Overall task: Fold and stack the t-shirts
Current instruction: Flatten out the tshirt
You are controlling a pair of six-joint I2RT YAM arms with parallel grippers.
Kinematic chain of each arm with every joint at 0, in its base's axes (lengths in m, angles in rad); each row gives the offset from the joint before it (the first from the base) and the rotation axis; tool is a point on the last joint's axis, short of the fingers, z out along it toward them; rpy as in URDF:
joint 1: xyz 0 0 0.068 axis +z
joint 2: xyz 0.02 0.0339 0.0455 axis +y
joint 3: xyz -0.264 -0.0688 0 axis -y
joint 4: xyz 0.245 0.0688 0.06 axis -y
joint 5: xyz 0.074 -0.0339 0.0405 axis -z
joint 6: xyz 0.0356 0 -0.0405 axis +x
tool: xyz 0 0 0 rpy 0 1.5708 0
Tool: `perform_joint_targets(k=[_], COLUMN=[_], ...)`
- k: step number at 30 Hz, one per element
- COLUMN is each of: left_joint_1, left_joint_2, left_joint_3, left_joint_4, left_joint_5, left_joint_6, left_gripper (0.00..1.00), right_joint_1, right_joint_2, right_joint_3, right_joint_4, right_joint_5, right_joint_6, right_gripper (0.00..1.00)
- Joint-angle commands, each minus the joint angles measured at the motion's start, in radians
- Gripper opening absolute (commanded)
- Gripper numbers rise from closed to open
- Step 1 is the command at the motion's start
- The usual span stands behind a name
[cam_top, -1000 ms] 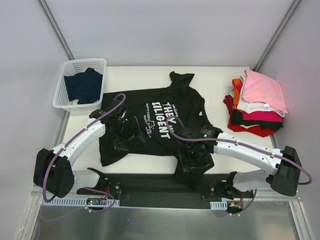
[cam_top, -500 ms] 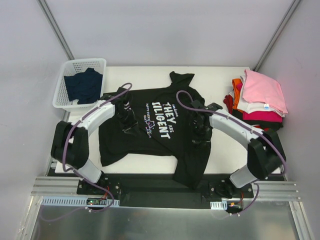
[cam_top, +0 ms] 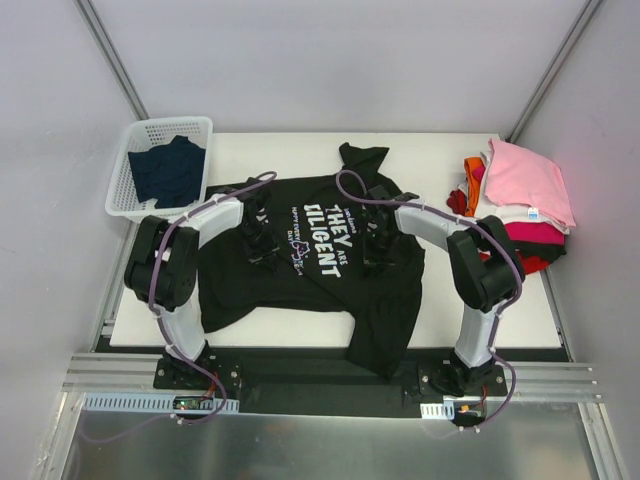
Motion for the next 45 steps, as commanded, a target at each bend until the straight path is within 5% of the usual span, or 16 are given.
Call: perform_joint_targets(k=[1,26,43,45], left_joint_1=[0.013,-0.028,-0.044,-0.044], left_joint_2=[0.073,0.598,0.437,0.426], left_joint_3=[0.102,0.707,0.460,0.452], left_joint_4=[0.000,-0.134,-0.140,-0.144], left_joint_5=[-0.028,0.167,0.135,0.124], left_joint_6=[0.052,0.155,0.141,0.141], left_gripper=[0.00,0.04,0.09,0.19], right_joint_1=[-0.049,-0.336,-0.422,-0.422], right_joint_2=[0.022,0.073,0.088,0.088], right_joint_3=[0.029,0.089,0.118,0.124], right_joint_4=[0.067,-0.071,-0.113,-0.113], right_joint_5=[-0.086,-0.015,-0.020,-0.063], right_joint_6=[-0.014,-0.071,-0.114,-0.128], right_gripper=[0.01,0.01,0.01,0.04])
